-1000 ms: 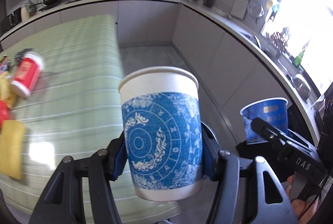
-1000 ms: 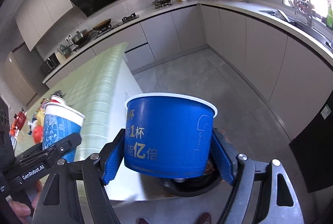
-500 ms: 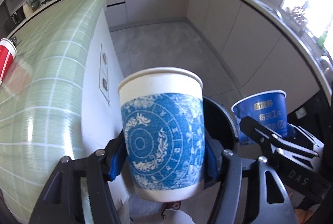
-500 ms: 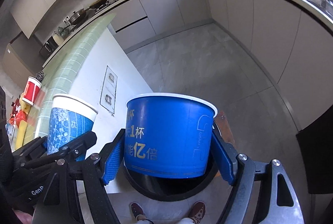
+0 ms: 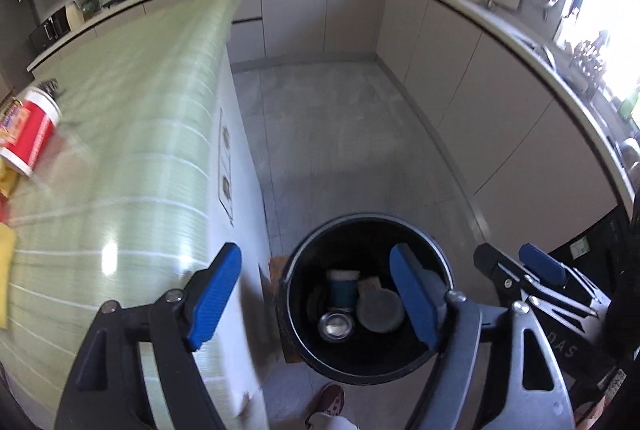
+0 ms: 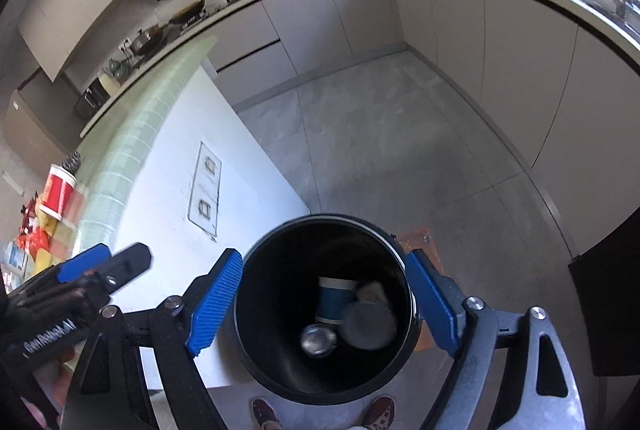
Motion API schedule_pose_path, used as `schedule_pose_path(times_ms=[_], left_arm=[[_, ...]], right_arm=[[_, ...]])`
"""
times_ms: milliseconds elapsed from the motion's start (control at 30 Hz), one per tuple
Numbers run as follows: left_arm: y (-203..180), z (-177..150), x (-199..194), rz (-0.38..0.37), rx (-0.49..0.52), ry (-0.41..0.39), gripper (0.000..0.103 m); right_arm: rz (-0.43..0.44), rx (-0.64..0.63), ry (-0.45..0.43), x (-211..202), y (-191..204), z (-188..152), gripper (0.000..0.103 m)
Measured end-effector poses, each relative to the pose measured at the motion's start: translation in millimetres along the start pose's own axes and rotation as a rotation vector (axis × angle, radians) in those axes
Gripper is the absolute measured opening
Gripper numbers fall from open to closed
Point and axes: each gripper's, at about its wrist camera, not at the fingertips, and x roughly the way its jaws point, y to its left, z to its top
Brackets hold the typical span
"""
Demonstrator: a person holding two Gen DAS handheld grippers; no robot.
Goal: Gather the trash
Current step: 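Carry both cups over the black bin and open both tools to drop them, then move both tools back over the island toward the sponge and red bag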
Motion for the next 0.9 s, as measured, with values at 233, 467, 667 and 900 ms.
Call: schedule_pose_path(times_ms=[233,467,667,900], left_arm=[[48.9,5.8,-58.3,-0.021,-0.013,-0.084,0.078],[131.2,-3.9,-85.7,0.032,-0.086,-0.129,0.078],[211.8,-18.0,-110.0,0.090,-0.159,-0.152,0.078],[314.3,-35.2,-123.4,0.162,-0.208,-0.180,0.079]], right_arm=[[-0.001,-0.047,-0.090,-49.8,50.1,8.0,0.085],[0.077,-0.139,-0.109,-67.0,149.8,-0.1,0.085],[0.138,-0.183,-0.110,-64.9,234.2,-21.9,0.085],[0.173,-0.217,-0.114,-51.8,332.2,-49.2,0.085]])
